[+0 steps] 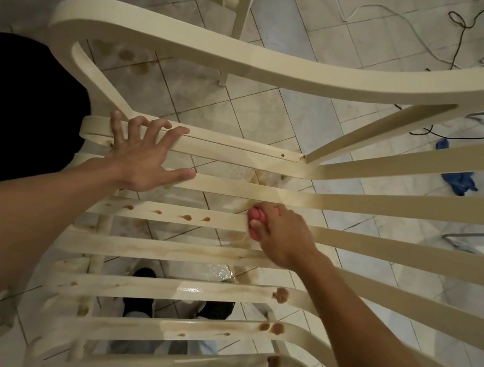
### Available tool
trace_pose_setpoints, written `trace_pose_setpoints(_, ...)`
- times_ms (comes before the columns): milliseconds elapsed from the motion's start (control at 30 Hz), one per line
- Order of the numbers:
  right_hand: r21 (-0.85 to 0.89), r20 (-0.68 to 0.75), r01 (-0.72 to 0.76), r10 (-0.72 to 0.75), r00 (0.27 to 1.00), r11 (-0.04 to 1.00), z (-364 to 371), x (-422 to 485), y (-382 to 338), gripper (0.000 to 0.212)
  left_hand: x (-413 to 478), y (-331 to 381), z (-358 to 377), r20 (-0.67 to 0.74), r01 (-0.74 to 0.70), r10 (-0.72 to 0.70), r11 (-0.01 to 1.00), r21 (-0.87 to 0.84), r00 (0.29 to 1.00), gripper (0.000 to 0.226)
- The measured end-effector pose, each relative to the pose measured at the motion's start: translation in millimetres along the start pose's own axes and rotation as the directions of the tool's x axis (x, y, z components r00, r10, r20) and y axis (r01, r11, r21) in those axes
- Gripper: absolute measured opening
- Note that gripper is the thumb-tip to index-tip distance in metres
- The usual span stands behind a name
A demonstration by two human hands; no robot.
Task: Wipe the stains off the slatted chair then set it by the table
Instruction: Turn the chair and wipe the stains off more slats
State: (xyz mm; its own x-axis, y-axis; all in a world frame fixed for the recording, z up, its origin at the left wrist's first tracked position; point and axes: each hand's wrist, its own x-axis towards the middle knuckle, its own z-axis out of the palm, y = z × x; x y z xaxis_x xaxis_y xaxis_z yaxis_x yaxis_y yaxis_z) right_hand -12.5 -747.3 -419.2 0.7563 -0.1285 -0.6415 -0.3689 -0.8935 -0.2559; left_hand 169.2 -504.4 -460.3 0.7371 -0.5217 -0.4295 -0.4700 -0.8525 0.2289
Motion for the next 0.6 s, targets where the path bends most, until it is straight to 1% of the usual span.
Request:
trace_pose_setpoints(67,-0.059,0.013,-0.086,0.087,0.996,0.995,-4,-4,15,0.036,1,0,1,-0.007,-0.001,0.001,1.0,-0.002,1.0,0.097)
trace_pose_setpoints(133,-0.073,0.011,-0.135,0.137,0.991,0.988,-4,-2,15,0.034,1,0,2,-0.014,-0.005,0.005,1.0,0.005,1.0,0.096)
trace_pose_setpoints(233,-0.021,-0.014,-0.213,0.213,0.977,0.977,0,4,0,0.03,2,-1,2,-0.013,-0.013,0.013,1.0,0.007,1.0,0.094)
trace_pose_setpoints(300,0.031,-0.017,-0.226,0.227,0.974,0.974,3,8,-11,0.03,1,-1,1,-0.009,-0.016,0.016,1.0,0.004,1.0,0.093)
trace_pose_setpoints(367,0.081,-0.024,-0.177,0.18,0.983,0.981,10,11,-24,0.029,0,1,1,-0.013,-0.022,0.022,1.0,0.0,1.0,0.09)
trace_pose_setpoints(467,0.135,-0.028,-0.042,0.046,0.999,0.99,17,14,-54,0.027,0,3,0,-0.012,-0.011,0.011,1.0,-0.001,1.0,0.084)
trace_pose_setpoints(533,0.183,0.001,0.03,-0.03,1.0,0.983,19,15,-80,0.029,0,4,0,-0.019,-0.011,0.011,1.0,0.003,1.0,0.084)
trace_pose_setpoints(600,0.218,-0.011,0.081,-0.081,0.997,0.973,21,16,-102,0.03,-1,3,0,-0.026,-0.012,0.012,1.0,0.007,1.0,0.085)
